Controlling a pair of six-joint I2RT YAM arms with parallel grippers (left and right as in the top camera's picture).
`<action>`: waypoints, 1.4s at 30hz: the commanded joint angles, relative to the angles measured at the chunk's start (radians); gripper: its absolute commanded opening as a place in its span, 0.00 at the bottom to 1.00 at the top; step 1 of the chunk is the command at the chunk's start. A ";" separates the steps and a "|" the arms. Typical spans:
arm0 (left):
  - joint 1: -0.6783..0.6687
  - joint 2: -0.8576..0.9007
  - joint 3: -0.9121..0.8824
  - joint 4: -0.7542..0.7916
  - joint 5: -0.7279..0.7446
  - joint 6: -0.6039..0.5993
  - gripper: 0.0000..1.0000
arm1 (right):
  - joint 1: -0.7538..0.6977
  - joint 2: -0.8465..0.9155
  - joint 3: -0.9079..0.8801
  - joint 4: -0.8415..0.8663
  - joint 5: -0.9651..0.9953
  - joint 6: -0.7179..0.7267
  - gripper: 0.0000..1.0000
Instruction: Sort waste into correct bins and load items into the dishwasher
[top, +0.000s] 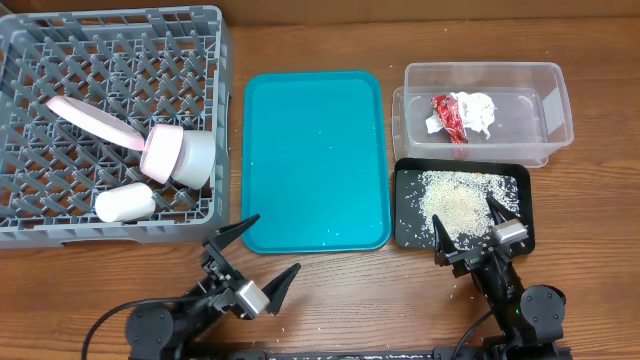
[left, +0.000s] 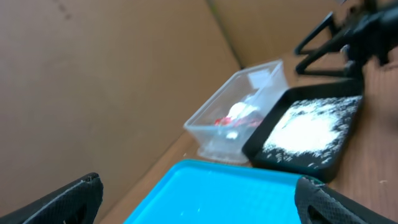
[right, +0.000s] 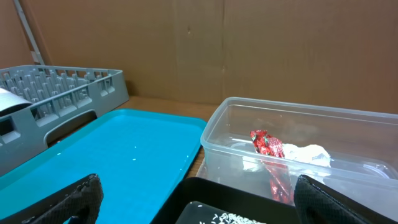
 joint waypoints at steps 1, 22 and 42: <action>-0.012 -0.061 -0.082 0.025 -0.121 -0.014 1.00 | -0.006 -0.012 -0.010 0.006 -0.002 0.000 1.00; -0.022 -0.060 -0.195 0.039 -0.209 0.012 1.00 | -0.006 -0.012 -0.010 0.006 -0.002 0.000 1.00; -0.022 -0.060 -0.195 0.038 -0.209 0.013 1.00 | -0.006 -0.012 -0.010 0.006 -0.002 0.000 1.00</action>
